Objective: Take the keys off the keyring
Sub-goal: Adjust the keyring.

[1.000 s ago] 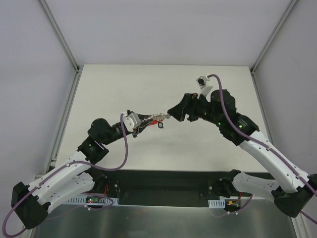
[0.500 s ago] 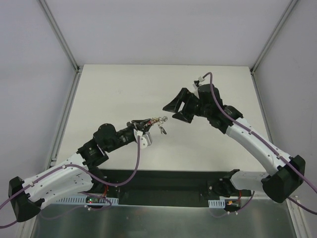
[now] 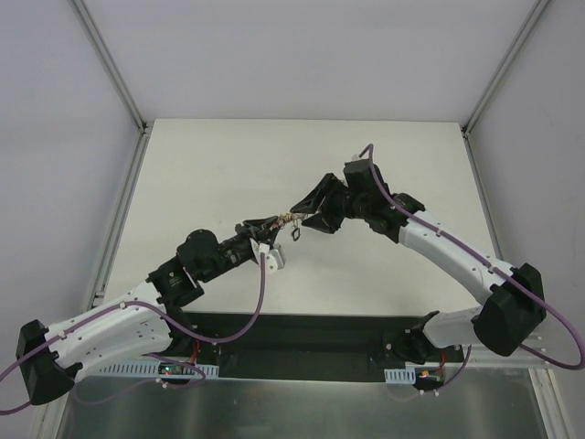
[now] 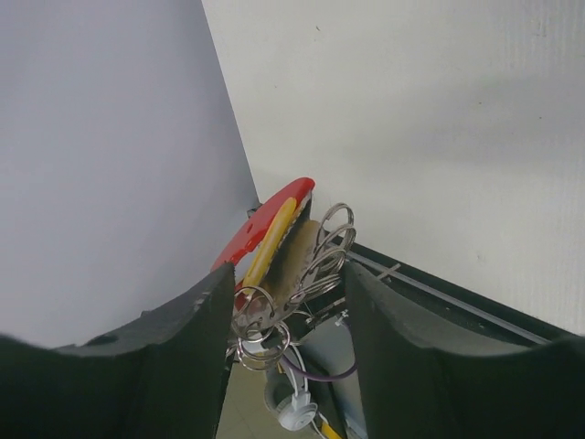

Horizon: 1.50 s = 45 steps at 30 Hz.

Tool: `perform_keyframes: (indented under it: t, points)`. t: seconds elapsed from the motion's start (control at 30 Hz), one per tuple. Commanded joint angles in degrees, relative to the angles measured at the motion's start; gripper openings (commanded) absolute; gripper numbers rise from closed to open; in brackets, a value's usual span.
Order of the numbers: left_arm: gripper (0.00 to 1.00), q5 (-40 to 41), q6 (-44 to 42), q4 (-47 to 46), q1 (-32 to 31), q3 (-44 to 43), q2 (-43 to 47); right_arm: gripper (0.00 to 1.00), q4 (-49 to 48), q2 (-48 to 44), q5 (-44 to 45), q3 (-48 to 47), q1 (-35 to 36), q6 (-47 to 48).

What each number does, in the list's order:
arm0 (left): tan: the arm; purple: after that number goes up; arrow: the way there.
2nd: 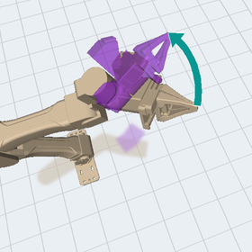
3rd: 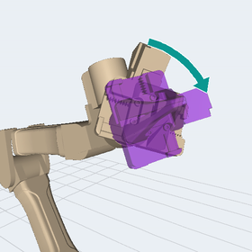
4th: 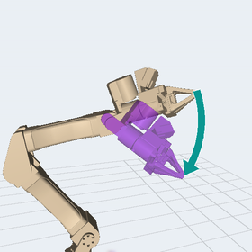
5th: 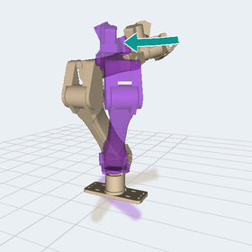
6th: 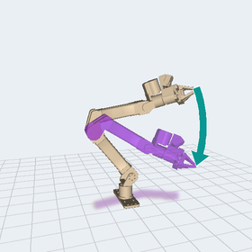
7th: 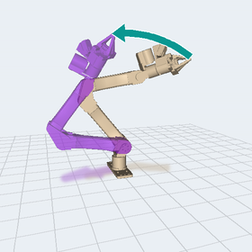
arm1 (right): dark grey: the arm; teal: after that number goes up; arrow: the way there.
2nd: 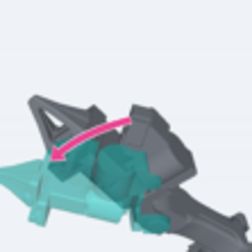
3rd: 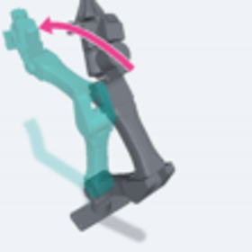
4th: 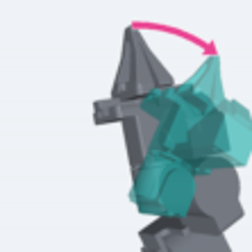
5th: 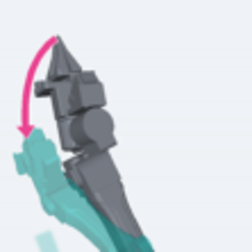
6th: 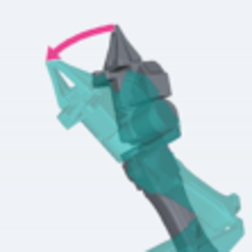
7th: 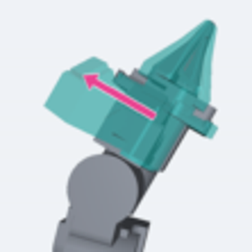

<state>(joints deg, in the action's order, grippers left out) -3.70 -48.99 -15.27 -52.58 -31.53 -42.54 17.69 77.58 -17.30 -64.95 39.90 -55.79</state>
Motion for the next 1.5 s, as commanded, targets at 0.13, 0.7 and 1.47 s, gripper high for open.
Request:
perform_keyframes:
  t: [0.13,0.7,1.47]
  points:
    - [0.00,-0.25,7.50,-7.23,-0.86,1.03,0.18,0.19,-9.41,0.73,2.09,0.95,0.00,-3.01]
    - [0.88,8.80,44.40,18.93,-0.68,-9.76,9.67,0.01,-31.49,-3.75,-17.23,1.67,-4.74,28.87]
    - [0.71,-21.49,68.59,22.31,6.43,-21.91,3.00,0.01,-58.02,-19.31,-28.23,13.97,-4.83,35.14]
